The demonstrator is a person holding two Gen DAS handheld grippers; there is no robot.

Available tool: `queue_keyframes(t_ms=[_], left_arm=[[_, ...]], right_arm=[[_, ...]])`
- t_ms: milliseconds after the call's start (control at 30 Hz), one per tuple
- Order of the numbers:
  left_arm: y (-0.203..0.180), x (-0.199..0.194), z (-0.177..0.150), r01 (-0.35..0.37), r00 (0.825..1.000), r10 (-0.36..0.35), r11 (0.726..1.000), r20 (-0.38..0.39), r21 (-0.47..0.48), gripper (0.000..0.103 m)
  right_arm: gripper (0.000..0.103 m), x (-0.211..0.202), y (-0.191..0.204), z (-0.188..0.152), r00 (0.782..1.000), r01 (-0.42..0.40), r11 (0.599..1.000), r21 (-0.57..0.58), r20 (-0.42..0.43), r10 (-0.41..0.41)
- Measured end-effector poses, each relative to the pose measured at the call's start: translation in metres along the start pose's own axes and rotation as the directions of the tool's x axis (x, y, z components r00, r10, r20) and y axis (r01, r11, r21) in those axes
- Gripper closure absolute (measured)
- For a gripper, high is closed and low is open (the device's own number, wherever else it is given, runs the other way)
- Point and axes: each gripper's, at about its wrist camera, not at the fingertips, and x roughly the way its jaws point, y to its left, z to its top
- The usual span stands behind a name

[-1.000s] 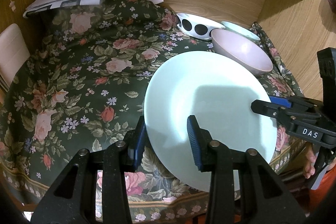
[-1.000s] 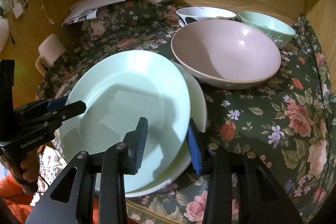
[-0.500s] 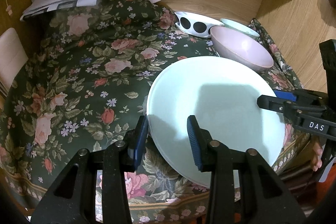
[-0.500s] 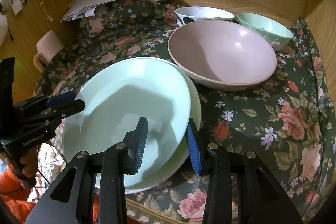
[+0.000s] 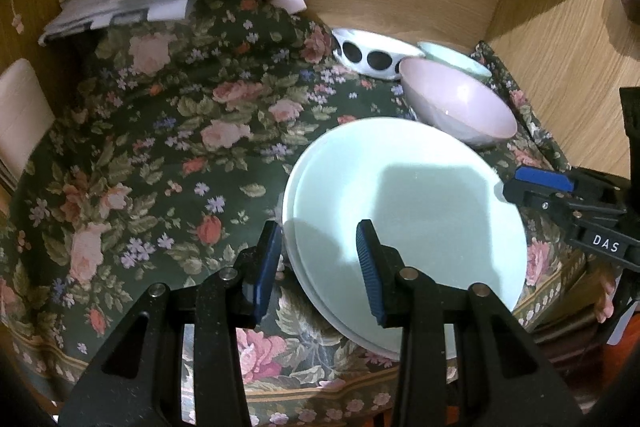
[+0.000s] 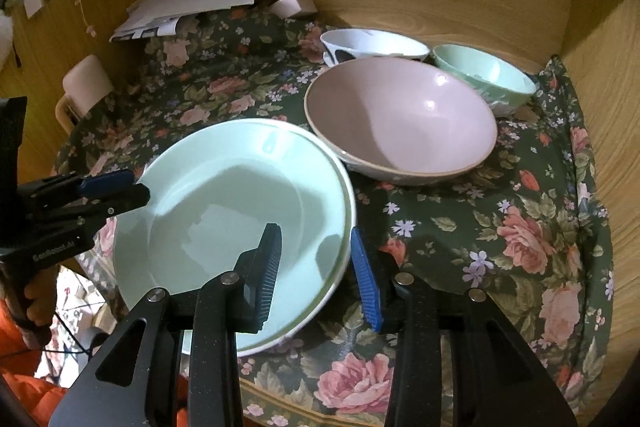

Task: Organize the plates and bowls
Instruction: 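Lower the mint green plate onto the white plate and open both grippers, then move both grippers to the pink bowl rim and close them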

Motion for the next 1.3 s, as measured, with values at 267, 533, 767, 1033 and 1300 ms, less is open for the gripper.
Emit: queue_keyframes(t_ms=[267,533,767,1033,1300], left_arm=[[-0.009,-0.027,0.022,-0.013,0.996,0.010,1.000,0.092,0.028,0.052],[-0.034,-0.041,0.060,-0.039,0.978,0.022,0.996,0.207,0.079,0.018],[-0.049,-0.020,0.094,-0.014,0.978,-0.003,0.997,0.206,0.081,0.009],[-0.069,0.032,0.118,-0.005,0.994,-0.008,0.993,0.112,0.117,0.009],[-0.082,0.083,0.127,0.006,1.000,-0.005,0.989,-0.004,0.145,0.009]], right_arm=[[0.064,-0.022,-0.011,0.011,0.996,0.009,1.000,0.025,0.092,-0.011],[0.033,-0.044,-0.032,0.030,0.975,0.068,0.995,0.073,0.208,-0.082],[0.021,-0.049,-0.061,0.048,0.959,0.087,0.987,0.134,0.259,-0.119],[0.020,-0.025,-0.085,0.055,0.959,0.104,0.980,0.168,0.244,-0.143],[0.020,0.012,-0.099,0.055,0.972,0.097,0.977,0.189,0.192,-0.134]])
